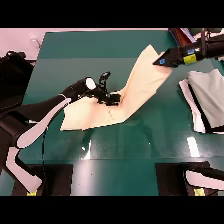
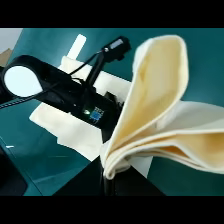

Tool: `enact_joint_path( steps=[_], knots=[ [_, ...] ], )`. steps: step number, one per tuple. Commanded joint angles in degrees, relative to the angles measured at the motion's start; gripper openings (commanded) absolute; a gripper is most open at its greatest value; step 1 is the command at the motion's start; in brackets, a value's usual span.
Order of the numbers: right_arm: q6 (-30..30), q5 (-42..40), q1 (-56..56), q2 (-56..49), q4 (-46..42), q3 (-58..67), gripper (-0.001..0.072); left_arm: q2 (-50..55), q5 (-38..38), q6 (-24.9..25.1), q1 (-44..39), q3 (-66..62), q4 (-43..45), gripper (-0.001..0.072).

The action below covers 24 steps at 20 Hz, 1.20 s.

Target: Fold the shirts.

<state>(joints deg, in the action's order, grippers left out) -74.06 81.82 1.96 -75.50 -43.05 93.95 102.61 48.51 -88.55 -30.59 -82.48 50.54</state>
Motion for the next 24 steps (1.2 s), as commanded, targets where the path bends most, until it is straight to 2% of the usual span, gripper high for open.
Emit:
enact_joint_path(
  steps=[1,4,8,11,12,13,14,17,19,21,24],
  knots=[
    [-1.57,-2.56,6.45,0.26,0.0,2.69,0.0014,-0.24,4.02,0.07,2.01,-2.54,0.22,0.0025],
    [-1.6,-6.97,12.7,-0.07,0.02,2.67,0.0013,-4.0,9.16,0.09,8.17,-7.23,1.53,0.0025],
    [-1.55,-14.88,25.24,-4.31,0.66,2.69,0.0013,-15.63,12.72,0.11,19.74,-12.37,7.85,0.0026],
    [1.29,-25.27,36.15,-12.22,7.91,4.42,0.0014,-25.24,12.92,0.09,27.5,-13.81,12.74,0.0026],
    [1.97,-28.2,39.71,-16.09,8.94,6.91,0.0032,-27.76,13.0,0.09,29.44,-13.81,13.75,0.0026],
    [2.6,-29.88,42.58,-19.76,8.94,9.84,0.02,-29.99,13.27,0.09,31.17,-13.81,14.19,0.0026],
    [2.58,-29.75,44.76,-23.28,8.92,13.16,0.038,-31.54,13.73,0.11,32.41,-13.81,14.25,0.0026],
    [1.64,-24.72,44.94,-27.91,6.82,17.84,0.0385,-33.51,16.94,0.37,33.97,-13.81,14.56,0.0026],
    [0.57,-19.28,40.94,-27.1,3.1,15.58,0.0383,-33.48,18.88,0.55,33.9,-13.75,14.64,0.0026],
    [0.37,-15.21,35.21,-24.28,-0.7,9.49,0.0382,-33.51,19.39,0.55,33.9,-13.75,14.62,0.0026],
    [0.26,-13.81,25.07,-17.79,-3.93,-4.52,0.0382,-33.48,19.43,0.57,33.9,-13.75,14.62,0.0026]
  ],
)
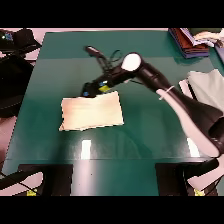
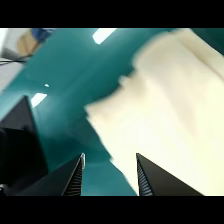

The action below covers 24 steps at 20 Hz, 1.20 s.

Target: Fold the shirts.

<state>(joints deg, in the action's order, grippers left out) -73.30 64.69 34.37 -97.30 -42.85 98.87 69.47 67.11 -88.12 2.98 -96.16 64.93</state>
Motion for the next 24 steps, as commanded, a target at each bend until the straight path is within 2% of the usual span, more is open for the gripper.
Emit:
enact_joint_path(
  steps=[1,4,5,6,8,11,16,17,18,19,21,24],
  knots=[
    [-1.03,2.71,-11.04,6.47,-4.33,-15.26,0.0382,-0.35,0.81,0.11,0.33,-0.07,0.26,0.0026],
    [-2.58,-3.54,-20.2,12.5,-3.23,-32.63,0.0395,-0.09,0.79,0.46,-0.17,-0.07,0.35,0.0026],
    [-2.58,-6.54,-22.18,13.51,-1.03,-37.57,0.0513,0.28,0.87,1.36,-0.81,-0.07,0.26,0.0026],
    [-2.54,-8.96,-23.78,13.68,2.4,-41.81,0.0565,0.66,0.74,1.62,-1.73,0.0,0.5,0.0026],
    [-0.42,-9.7,-24.26,11.78,8.52,-45.97,0.0565,1.95,0.07,1.64,-4.2,0.04,0.7,0.0026],
    [4.24,-10.51,-20.11,6.99,17.22,-45.44,0.0564,4.09,-1.2,1.62,-7.39,0.04,0.7,0.0026],
    [4.81,-14.38,-9.86,-1.92,21.42,-34.1,0.0548,5.49,-1.05,1.57,-9.79,0.04,-0.07,0.0026],
    [4.83,-15.76,-8.2,-3.58,22.36,-31.67,0.0462,5.49,-1.03,1.57,-9.79,0.04,-0.59,0.0026],
    [4.83,-16.79,-6.75,-4.94,22.23,-29.4,0.03,5.46,-0.96,1.57,-9.79,0.04,-0.76,0.0026],
    [4.83,-17.33,-5.55,-6.21,22.1,-26.97,0.0182,5.46,-0.59,1.57,-9.79,0.04,-0.85,0.0026],
    [4.85,-17.07,-5.22,-7.67,21.0,-22.45,0.0025,5.46,-0.44,1.31,-9.79,0.04,-0.85,0.0025],
    [4.2,-14.4,-9.81,-5.86,12.74,-16.17,0.0014,5.46,-0.57,1.11,-10.49,0.04,-0.61,0.0025]
  ],
)
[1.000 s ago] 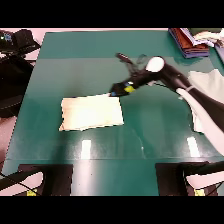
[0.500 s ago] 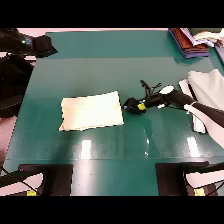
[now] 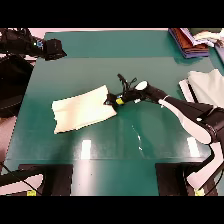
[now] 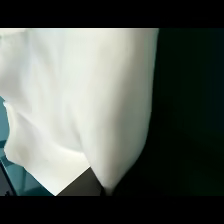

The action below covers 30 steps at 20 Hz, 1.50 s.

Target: Fold the shirts.

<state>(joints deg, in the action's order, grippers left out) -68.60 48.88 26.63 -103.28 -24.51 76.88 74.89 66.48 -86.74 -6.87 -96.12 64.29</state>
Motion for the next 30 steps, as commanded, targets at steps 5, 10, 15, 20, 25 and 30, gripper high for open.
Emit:
enact_joint_path(
  steps=[5,10,15,20,25,30],
  knots=[
    [-7.5,9.73,-19.5,7.23,-24.94,14.1,0.0014,0.07,-3.3,-0.24,-6.69,0.0,0.24,0.0025],
    [-7.65,14.67,-41.86,10.88,-28.57,20.09,0.0014,0.04,-6.25,-0.26,-12.85,0.0,0.22,0.0026],
    [-7.65,11.98,-58.47,10.82,-28.52,24.59,0.0013,0.04,-6.45,-0.31,-14.91,0.0,-0.22,0.0026],
    [-7.48,9.01,-65.16,10.82,-27.52,28.0,0.0014,0.04,-6.45,-1.42,-14.91,0.0,-0.2,0.0026],
    [-7.43,9.01,-63.54,10.82,-27.56,36.33,0.0014,0.04,-6.38,-1.42,-14.91,0.0,-0.22,0.0026],
    [-7.45,9.92,-62.07,13.57,-27.61,40.41,0.0014,0.04,-5.18,-1.31,-14.91,0.0,-0.2,0.0026]
  ],
)
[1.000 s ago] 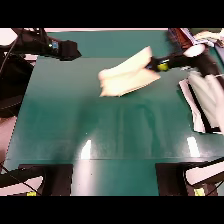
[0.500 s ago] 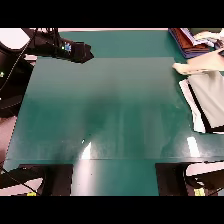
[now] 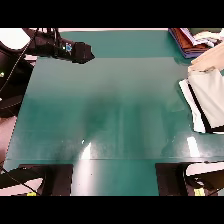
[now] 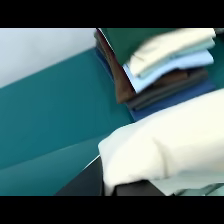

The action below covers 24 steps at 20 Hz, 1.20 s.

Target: Fold the shirts.

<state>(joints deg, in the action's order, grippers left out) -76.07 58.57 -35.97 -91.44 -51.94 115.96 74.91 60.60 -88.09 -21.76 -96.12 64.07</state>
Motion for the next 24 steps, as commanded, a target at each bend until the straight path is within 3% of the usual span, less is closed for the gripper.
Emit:
enact_joint_path(
  steps=[1,5,9,16,17,19,20,21,24],
  knots=[
    [0.02,0.04,0.52,3.54,-0.33,-0.74,0.0013,0.02,0.83,0.04,-0.02,0.0,0.04,0.0026],
    [0.04,1.81,-1.36,10.78,-3.98,-9.77,0.0014,0.02,0.83,0.17,-0.02,0.0,0.07,0.0026],
    [0.02,8.87,-5.62,18.08,-8.61,-21.11,0.0014,0.02,0.83,1.44,-0.02,0.0,0.07,0.0027],
    [0.0,12.57,-14.25,32.7,-17.29,-50.51,0.002,0.02,0.83,1.57,-0.02,0.0,0.04,0.0026],
    [0.0,12.59,-15.89,34.36,-17.2,-54.55,0.0107,0.02,1.01,1.57,-0.02,0.0,0.04,0.0026],
    [0.0,12.35,-18.73,37.03,-17.25,-61.13,0.0429,0.02,1.51,1.62,-0.02,0.0,0.07,0.0027],
    [0.0,12.44,-20.15,37.75,-17.29,-63.3,0.053,0.02,1.64,1.62,-0.02,0.0,0.07,0.0027],
    [0.0,12.66,-22.01,38.27,-17.25,-64.63,0.0599,0.02,1.64,1.6,-0.02,0.0,0.04,0.0027],
    [-0.52,14.01,-26.45,39.39,-14.84,-62.62,0.0627,0.02,1.62,1.6,-0.02,0.0,0.04,0.0027]
  ],
)
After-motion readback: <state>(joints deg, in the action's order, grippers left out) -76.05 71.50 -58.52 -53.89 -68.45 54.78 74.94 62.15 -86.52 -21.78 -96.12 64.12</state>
